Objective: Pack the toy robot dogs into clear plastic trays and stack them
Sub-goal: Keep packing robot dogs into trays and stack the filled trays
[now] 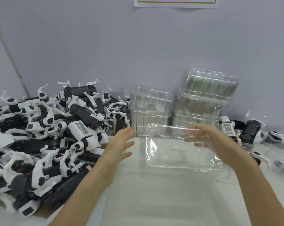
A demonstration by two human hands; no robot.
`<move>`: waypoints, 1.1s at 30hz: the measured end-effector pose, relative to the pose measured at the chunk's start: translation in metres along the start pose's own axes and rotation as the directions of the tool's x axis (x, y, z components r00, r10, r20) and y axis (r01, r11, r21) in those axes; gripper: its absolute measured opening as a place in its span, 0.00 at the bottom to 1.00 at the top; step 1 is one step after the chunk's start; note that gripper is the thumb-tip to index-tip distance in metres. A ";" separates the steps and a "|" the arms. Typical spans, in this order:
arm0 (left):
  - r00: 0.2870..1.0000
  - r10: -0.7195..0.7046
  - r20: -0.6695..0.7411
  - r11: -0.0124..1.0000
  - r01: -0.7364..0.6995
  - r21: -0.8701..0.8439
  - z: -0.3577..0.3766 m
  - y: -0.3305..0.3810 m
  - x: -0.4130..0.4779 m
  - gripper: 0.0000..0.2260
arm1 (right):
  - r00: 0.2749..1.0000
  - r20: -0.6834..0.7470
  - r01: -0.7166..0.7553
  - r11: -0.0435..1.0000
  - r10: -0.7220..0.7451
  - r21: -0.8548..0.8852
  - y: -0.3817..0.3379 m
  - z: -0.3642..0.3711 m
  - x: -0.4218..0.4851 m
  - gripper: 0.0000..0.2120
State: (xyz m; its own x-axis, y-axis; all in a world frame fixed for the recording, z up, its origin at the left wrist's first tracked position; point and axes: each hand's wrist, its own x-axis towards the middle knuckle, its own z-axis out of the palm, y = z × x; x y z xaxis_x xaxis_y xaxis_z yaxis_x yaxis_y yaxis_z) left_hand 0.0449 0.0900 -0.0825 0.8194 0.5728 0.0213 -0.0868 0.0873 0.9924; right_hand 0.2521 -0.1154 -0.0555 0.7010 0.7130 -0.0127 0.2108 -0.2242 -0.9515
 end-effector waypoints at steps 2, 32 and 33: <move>0.989 0.092 -0.113 0.952 -0.054 0.301 0.004 -0.011 0.002 0.13 | 0.994 0.052 -0.090 0.992 0.094 -0.088 0.015 0.010 0.007 0.15; 0.993 0.114 -0.022 0.668 -0.093 -0.738 -0.010 0.033 0.019 0.09 | 0.998 -0.037 0.050 0.957 -0.041 0.285 -0.030 0.077 -0.004 0.10; 0.990 0.137 0.016 0.675 -0.082 -0.734 -0.005 0.035 0.015 0.09 | 1.000 0.020 0.016 0.950 -0.023 0.311 -0.032 0.084 -0.006 0.11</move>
State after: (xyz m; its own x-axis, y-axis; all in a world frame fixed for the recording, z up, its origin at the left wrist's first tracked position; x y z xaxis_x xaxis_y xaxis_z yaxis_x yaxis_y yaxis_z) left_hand 0.0510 0.1054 -0.0478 0.8085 0.5666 0.1588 -0.5412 0.6100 0.5788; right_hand 0.1840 -0.0571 -0.0505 0.6818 0.7315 0.0032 -0.0007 0.0051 -1.0000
